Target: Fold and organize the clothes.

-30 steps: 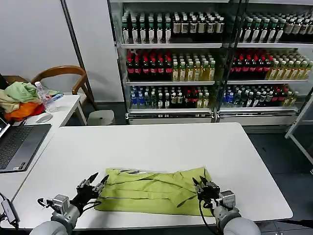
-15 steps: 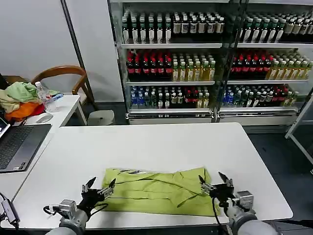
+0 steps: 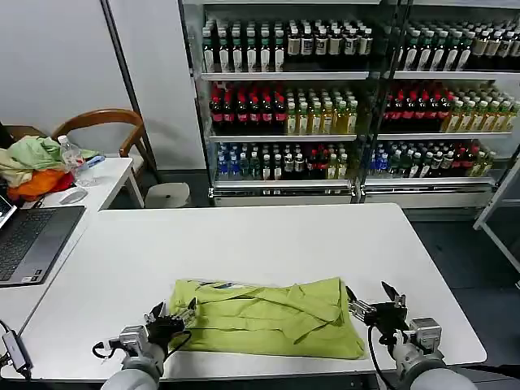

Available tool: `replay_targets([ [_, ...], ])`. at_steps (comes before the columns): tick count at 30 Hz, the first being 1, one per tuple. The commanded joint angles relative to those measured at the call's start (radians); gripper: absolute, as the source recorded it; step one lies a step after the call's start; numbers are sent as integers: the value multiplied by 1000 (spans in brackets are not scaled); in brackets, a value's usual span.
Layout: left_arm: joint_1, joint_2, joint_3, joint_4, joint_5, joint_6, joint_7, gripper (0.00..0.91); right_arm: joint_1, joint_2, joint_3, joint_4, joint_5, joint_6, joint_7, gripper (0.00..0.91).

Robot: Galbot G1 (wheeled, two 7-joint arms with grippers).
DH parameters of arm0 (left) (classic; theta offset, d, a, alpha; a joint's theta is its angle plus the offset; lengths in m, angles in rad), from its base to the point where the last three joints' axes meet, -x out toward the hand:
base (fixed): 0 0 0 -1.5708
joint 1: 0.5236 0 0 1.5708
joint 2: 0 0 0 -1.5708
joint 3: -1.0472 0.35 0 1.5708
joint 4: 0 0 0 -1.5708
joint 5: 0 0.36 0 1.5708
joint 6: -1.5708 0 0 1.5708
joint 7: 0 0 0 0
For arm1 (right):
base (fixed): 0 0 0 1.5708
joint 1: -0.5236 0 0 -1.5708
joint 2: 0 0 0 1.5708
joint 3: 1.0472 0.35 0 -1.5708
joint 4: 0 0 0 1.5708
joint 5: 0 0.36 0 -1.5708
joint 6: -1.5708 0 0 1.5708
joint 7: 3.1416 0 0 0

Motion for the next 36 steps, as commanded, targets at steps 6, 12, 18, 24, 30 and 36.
replay_targets([
  [6,-26,-17,71,23,12,34,-129,40,-3,1,-8,-13,-22,5,1,907],
  [12,-17,-12,71,16,27,24,-98,40,0,7,-19,-16,-31,5,2,907],
  [18,-11,-20,81,7,50,10,-64,40,-6,13,-18,-16,-39,6,3,907],
  [24,-29,-36,68,26,114,-1,-40,40,-5,18,-24,-19,-50,7,3,907],
  [30,1,-17,1,-2,266,23,-18,30,6,16,-28,-20,-56,6,3,907],
  [36,28,56,-149,-23,263,53,-16,30,23,14,-38,-28,-57,5,2,907],
])
